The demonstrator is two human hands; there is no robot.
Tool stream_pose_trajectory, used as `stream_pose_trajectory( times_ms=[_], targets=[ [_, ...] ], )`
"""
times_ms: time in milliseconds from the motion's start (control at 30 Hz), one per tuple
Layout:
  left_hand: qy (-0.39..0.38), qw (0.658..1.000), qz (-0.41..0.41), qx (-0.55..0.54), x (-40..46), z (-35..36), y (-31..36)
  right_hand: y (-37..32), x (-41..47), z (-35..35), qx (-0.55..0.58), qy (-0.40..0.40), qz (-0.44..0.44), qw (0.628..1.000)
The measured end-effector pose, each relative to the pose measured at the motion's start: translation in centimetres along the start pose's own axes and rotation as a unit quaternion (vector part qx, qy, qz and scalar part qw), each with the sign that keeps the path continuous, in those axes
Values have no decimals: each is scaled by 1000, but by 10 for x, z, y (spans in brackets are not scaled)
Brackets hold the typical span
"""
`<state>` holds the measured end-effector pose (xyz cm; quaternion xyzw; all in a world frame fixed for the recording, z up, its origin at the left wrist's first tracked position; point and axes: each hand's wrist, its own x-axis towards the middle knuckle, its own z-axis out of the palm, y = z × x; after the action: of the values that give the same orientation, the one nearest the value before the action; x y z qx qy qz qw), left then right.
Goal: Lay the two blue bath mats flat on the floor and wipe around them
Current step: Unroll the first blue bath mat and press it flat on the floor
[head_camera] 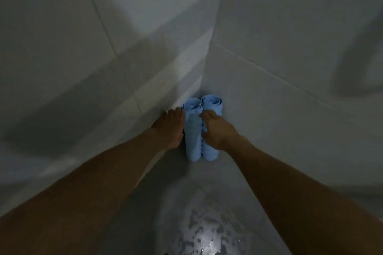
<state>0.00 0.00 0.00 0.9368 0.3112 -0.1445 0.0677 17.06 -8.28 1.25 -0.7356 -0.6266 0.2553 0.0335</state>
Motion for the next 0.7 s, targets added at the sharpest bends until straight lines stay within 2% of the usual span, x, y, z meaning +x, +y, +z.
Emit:
stream_pose_trajectory(
  times_ms=[133, 267, 400, 600, 700],
  targets=[
    [12, 997, -21, -74, 39, 22, -12, 3, 53, 17, -31, 9, 14, 999],
    [47, 993, 22, -106, 57, 38, -10, 16, 80, 38, -71, -7, 18, 997],
    [83, 985, 46, -145, 62, 44, -13, 17, 91, 46, -88, 32, 12, 996],
    [105, 987, 16, -120, 41, 49, -4, 9, 61, 47, -61, 27, 21, 998],
    [133, 985, 34, -100, 26, 56, 1, 6, 29, 49, -54, 17, 21, 998]
  ],
)
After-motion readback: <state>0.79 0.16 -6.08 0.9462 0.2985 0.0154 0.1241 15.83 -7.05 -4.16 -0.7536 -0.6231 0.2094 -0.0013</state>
